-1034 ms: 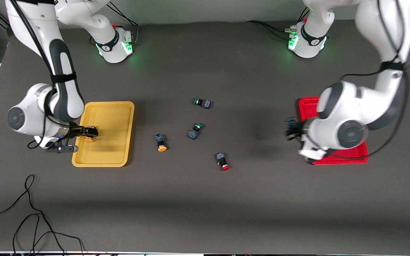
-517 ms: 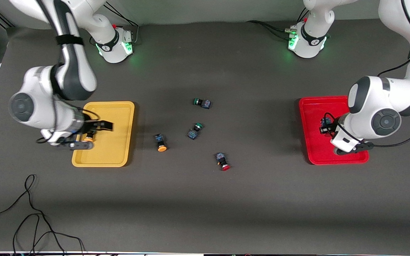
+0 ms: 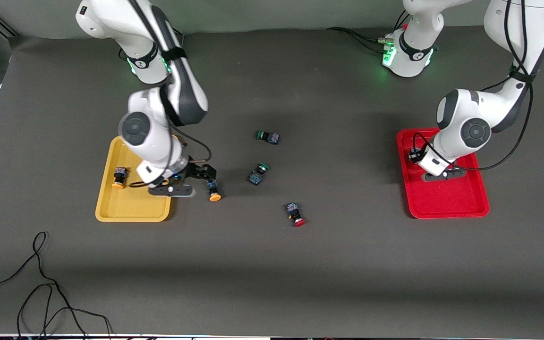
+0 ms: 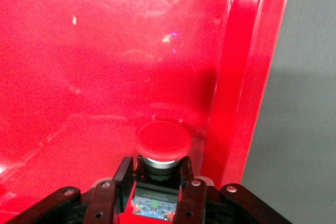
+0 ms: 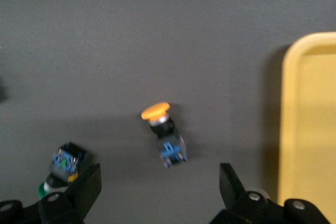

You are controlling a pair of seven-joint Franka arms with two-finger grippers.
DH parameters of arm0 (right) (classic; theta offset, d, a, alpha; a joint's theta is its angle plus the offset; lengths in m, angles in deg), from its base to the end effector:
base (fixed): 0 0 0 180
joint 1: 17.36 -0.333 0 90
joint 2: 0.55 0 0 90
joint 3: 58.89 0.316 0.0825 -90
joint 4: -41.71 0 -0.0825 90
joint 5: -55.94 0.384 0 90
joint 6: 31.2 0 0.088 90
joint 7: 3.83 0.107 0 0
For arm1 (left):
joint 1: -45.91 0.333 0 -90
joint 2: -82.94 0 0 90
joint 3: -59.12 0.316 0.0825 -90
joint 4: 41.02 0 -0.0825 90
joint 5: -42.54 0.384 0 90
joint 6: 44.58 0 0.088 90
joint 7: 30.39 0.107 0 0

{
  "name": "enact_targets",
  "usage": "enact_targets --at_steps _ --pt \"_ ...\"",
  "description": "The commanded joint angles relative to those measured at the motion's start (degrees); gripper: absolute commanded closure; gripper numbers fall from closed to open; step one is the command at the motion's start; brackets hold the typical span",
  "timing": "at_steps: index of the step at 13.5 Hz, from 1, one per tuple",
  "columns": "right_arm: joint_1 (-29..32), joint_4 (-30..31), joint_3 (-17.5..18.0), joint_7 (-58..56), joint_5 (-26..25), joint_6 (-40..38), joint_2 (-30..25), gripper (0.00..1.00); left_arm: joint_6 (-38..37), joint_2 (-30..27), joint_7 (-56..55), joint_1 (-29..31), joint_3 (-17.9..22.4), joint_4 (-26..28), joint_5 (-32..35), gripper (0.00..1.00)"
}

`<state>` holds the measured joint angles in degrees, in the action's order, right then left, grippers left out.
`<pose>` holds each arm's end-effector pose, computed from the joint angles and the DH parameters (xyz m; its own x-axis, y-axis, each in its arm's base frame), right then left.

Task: Place red and yellow buttons in trays
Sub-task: 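Grasp another yellow button with the right gripper while the left gripper reaches red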

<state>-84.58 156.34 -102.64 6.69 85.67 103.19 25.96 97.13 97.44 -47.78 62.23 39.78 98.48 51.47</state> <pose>0.5449 0.2651 0.2866 0.9966 -0.0768 0.0304 -0.0743 -0.9944 -0.0755 0.4657 -0.0320 0.1929 0.9746 0.1225 -0.1877 0.1158 -0.9922 -0.0460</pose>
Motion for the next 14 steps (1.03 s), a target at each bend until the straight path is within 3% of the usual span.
enact_targets --at_steps 1,2,5,6,8,9,10,14 --pt "-0.19 1.56 0.94 -7.77 9.35 5.77 5.63 0.00 0.23 -3.35 2.09 0.64 -0.26 1.83 0.47 0.26" --pt "-0.45 1.21 1.20 -9.89 13.30 6.48 8.44 0.00 -0.73 -3.61 2.09 1.60 -0.34 1.31 0.47 0.01" --pt "-0.28 0.86 2.61 -13.95 17.82 8.86 12.59 0.00 -10.46 -5.80 1.48 1.00 -1.22 -5.87 -1.27 0.00" --pt "-0.19 0.86 3.13 -13.95 18.00 9.04 13.56 0.06 -13.37 -5.55 1.48 -0.13 -3.22 -10.43 -4.85 0.00" --pt "0.07 0.25 3.58 -13.43 18.00 8.95 13.83 0.63 -20.30 -2.75 -0.70 -4.34 -5.79 -22.01 -12.33 0.00" --pt "0.42 0.15 3.58 -13.69 17.91 8.69 13.66 0.76 -23.38 0.75 -4.46 -7.67 -5.79 -29.13 -12.53 0.00" --pt "0.42 -0.11 3.58 -13.34 17.91 8.52 13.22 0.81 -25.24 5.31 -7.63 -10.92 -5.79 -36.42 -12.45 0.00" --pt "0.42 -2.21 1.39 -11.85 17.30 0.64 10.24 0.85 -24.38 25.25 -22.47 -21.31 -5.53 -60.51 -9.21 0.00"
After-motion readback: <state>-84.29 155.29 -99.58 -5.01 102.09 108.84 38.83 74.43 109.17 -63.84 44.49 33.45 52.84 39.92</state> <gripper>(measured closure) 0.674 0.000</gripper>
